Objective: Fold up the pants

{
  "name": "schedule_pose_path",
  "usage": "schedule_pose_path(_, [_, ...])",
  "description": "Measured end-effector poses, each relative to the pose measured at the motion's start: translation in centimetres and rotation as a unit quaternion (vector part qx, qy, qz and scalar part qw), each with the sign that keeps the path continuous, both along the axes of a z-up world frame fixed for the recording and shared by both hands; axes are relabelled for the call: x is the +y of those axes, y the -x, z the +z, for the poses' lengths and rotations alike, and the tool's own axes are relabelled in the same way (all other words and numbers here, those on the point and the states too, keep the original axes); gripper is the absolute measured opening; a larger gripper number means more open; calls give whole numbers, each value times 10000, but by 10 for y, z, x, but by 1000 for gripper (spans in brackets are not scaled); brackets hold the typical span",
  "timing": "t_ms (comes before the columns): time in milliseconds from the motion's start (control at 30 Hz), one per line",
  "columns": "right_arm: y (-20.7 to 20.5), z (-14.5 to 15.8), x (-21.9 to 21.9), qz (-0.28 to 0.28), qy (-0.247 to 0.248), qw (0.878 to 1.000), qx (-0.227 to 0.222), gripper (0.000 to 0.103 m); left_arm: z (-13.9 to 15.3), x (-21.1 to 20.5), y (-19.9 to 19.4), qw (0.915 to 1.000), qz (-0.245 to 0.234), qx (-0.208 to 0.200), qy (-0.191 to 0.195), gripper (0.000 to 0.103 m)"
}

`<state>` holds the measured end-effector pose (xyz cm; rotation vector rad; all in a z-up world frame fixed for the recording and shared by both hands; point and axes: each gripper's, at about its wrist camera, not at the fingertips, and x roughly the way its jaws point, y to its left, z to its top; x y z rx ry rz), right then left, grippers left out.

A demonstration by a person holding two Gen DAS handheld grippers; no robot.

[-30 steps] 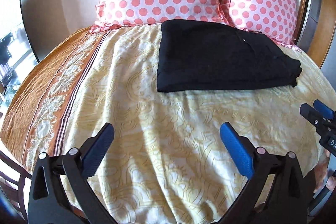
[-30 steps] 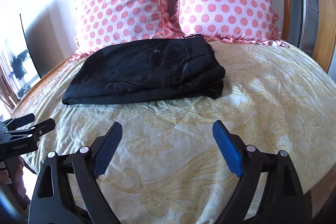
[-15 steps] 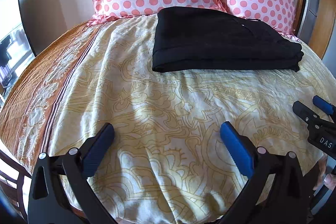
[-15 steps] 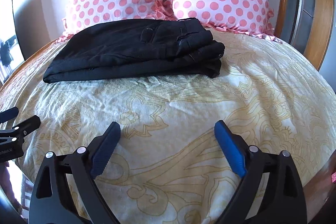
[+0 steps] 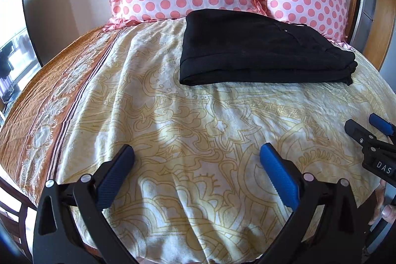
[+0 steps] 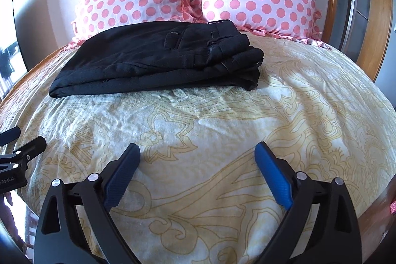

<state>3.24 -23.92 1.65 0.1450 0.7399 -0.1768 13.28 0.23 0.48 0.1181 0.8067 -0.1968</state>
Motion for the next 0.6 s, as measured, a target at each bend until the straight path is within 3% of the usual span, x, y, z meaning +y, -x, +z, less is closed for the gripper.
schedule_pose_path(600, [0,0,1,-7,3,10000,-2,96,0,-1,1,10000,-24,20,8,101])
